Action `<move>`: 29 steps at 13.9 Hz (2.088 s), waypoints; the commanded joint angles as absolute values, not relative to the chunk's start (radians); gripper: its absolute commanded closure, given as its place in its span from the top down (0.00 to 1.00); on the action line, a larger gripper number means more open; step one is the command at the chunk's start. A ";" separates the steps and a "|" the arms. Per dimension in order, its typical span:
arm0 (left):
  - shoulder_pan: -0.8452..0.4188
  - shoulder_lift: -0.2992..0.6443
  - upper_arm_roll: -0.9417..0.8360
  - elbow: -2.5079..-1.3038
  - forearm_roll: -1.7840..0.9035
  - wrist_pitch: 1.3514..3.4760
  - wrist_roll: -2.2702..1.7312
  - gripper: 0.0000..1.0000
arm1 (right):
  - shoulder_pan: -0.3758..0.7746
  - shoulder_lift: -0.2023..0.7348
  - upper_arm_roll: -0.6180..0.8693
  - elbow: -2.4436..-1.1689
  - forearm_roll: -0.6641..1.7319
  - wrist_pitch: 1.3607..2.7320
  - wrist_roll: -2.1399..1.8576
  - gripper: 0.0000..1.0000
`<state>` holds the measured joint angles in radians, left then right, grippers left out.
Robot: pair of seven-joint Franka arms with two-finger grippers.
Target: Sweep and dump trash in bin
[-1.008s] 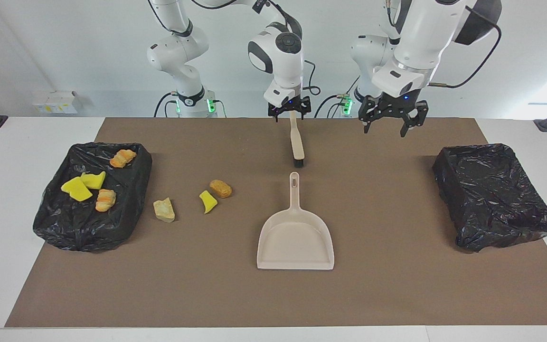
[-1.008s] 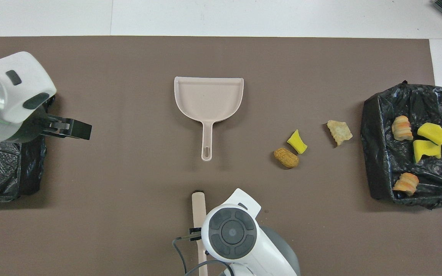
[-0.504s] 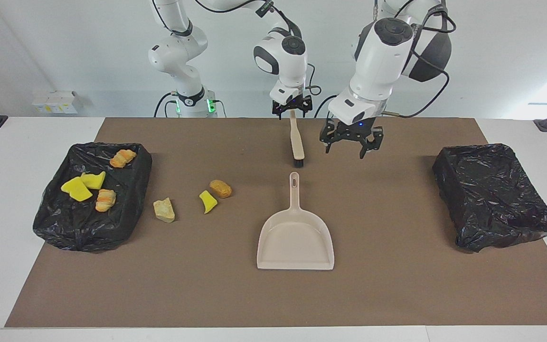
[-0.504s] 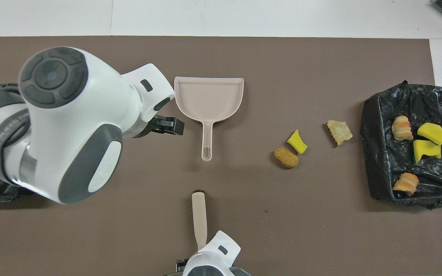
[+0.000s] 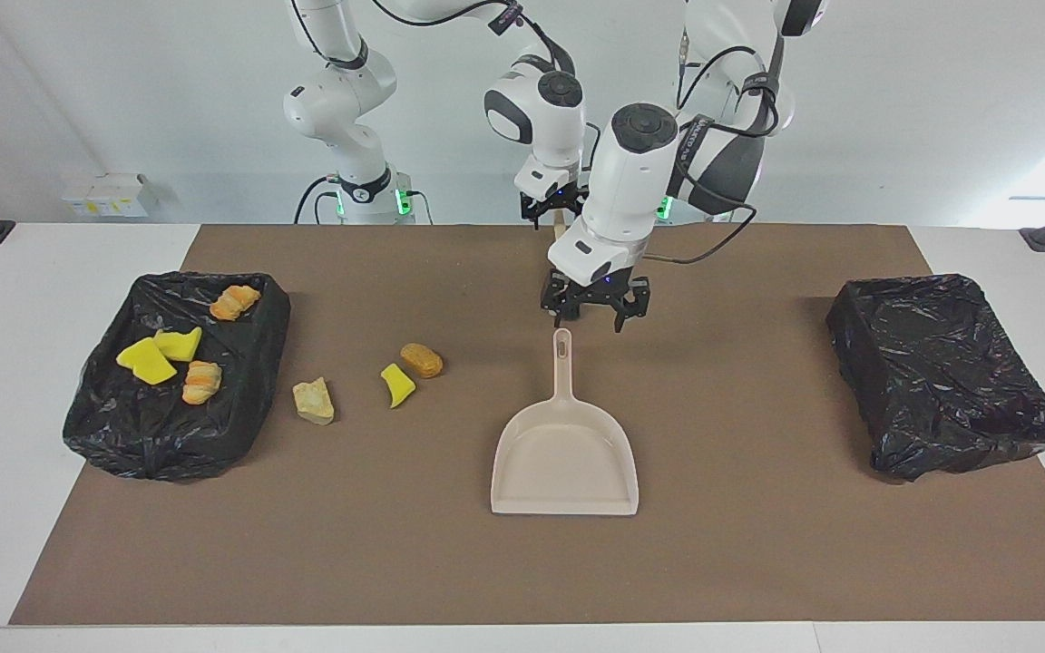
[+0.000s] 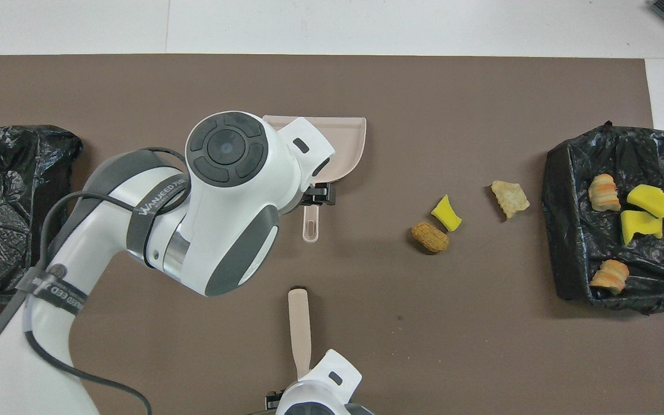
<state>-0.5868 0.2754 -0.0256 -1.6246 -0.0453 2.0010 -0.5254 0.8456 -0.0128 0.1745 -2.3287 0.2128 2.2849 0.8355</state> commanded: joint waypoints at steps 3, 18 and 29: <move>-0.621 0.264 -0.011 -1.739 -0.041 2.133 -0.614 1.00 | 0.859 0.005 0.173 -2.339 0.245 2.336 0.858 0.50; -0.620 0.351 -0.009 -1.816 -0.041 2.350 -0.509 1.00 | 0.727 -0.138 0.170 -2.339 0.247 2.054 0.881 0.00; -0.609 0.362 -0.011 -1.818 -0.044 2.347 -0.495 0.63 | 0.470 -0.215 0.164 -2.321 0.187 1.931 0.640 0.00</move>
